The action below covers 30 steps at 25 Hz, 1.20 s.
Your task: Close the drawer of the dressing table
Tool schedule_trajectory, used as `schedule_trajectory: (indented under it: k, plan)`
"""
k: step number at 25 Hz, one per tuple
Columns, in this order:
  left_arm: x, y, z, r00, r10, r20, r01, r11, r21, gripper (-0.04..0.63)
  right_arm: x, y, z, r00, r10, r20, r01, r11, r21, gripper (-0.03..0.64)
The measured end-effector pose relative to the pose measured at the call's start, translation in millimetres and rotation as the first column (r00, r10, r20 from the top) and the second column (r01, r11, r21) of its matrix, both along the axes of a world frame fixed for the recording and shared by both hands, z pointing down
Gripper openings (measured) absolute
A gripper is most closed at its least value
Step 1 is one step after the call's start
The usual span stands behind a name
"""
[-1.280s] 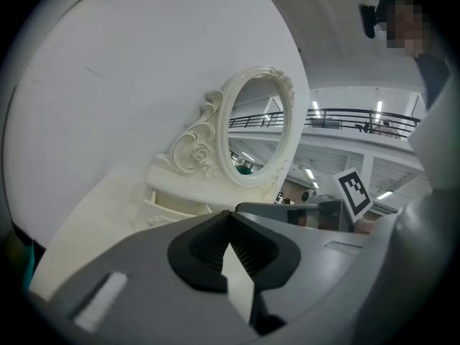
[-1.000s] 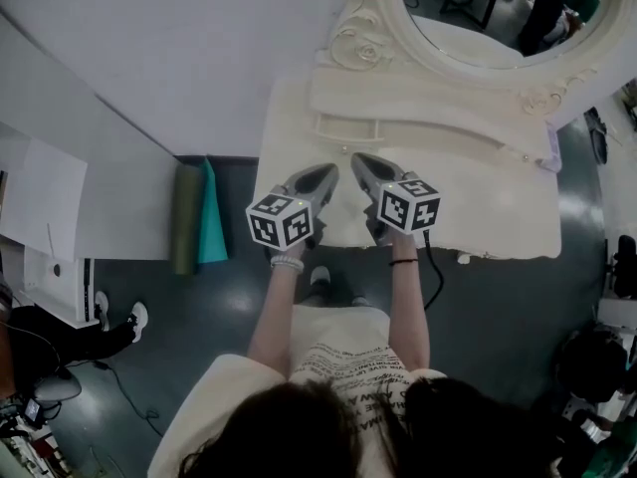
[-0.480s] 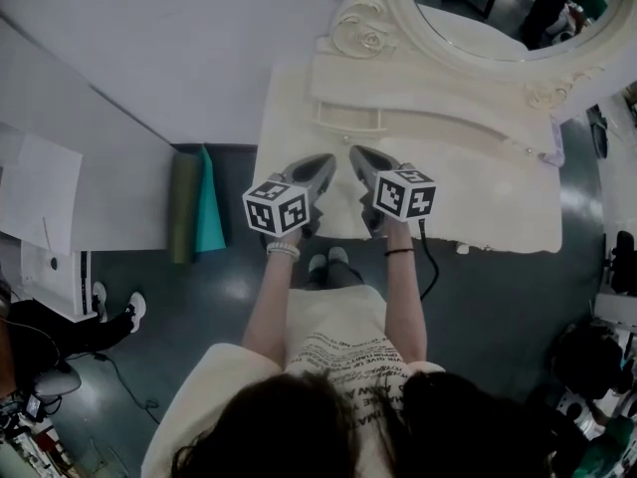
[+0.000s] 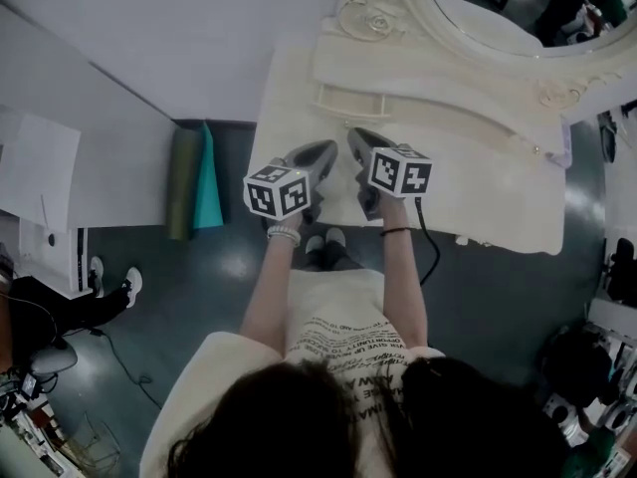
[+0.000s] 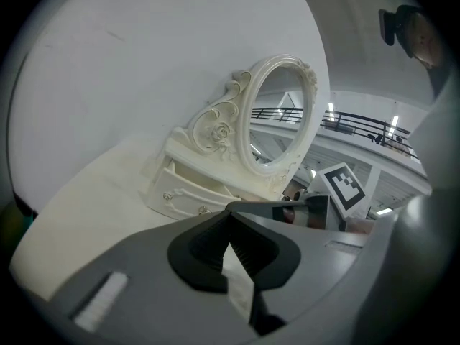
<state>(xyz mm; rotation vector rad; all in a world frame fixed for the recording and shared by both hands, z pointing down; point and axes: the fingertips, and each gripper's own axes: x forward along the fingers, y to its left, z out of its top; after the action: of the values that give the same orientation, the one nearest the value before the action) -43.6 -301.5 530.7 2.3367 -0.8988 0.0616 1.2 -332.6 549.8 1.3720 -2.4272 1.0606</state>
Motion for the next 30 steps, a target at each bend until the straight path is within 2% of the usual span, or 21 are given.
schedule_trajectory:
  k: [14,30]
  plan:
    - [-9.8,-9.3,12.9,0.999,-0.045,0.010,0.046,0.998,-0.036,-0.008,-4.2,-13.4,29.6,1.000,0.027,-0.008,-0.028,0.992,-0.121,0.106]
    - [-11.4,-14.8,18.4,0.999,-0.037,0.019,0.038,0.998,-0.054,-0.008,-8.5,-24.7,34.8,0.998,0.064,0.016,-0.061,0.986,-0.156,0.112]
